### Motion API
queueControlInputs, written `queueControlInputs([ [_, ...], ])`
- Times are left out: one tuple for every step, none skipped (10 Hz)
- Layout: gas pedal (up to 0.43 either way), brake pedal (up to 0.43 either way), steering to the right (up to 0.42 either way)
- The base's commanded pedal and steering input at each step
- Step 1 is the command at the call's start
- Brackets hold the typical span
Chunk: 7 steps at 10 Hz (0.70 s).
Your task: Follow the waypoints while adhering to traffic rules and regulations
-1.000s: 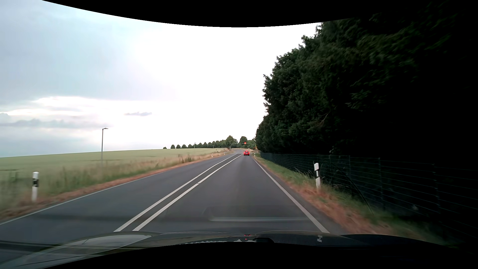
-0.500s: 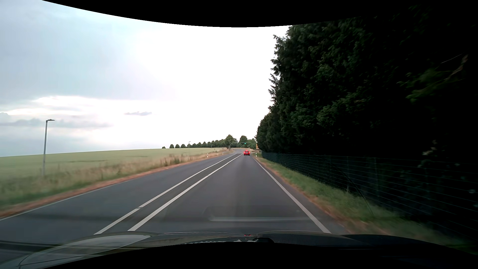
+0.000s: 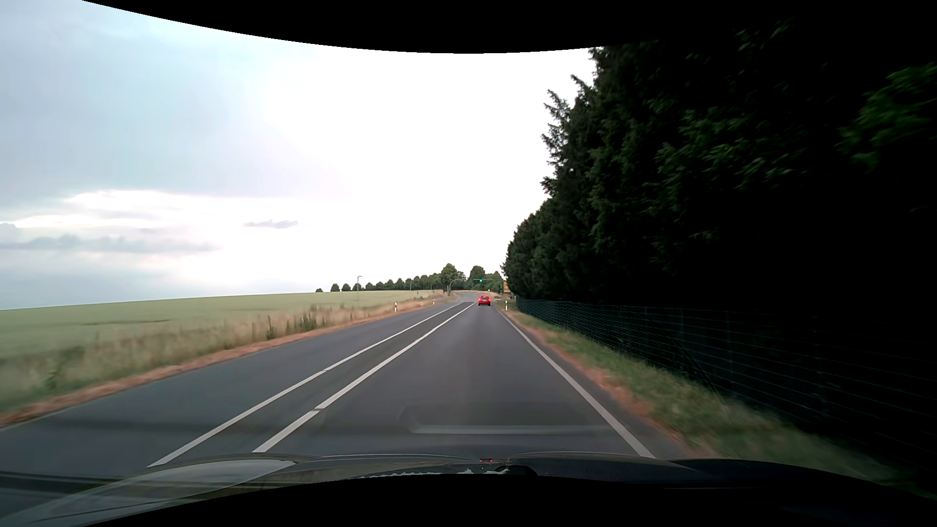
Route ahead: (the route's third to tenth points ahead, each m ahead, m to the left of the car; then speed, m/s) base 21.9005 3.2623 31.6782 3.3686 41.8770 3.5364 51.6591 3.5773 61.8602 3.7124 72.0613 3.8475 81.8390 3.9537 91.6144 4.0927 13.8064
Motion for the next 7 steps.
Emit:
queueControlInputs([
  [0.110,0.000,-0.002],
  [0.110,0.000,-0.001],
  [0.110,0.000,-0.001],
  [0.110,0.000,0.000],
  [0.110,0.000,0.000],
  [0.110,0.000,0.000],
  [0.110,0.000,0.000],
])
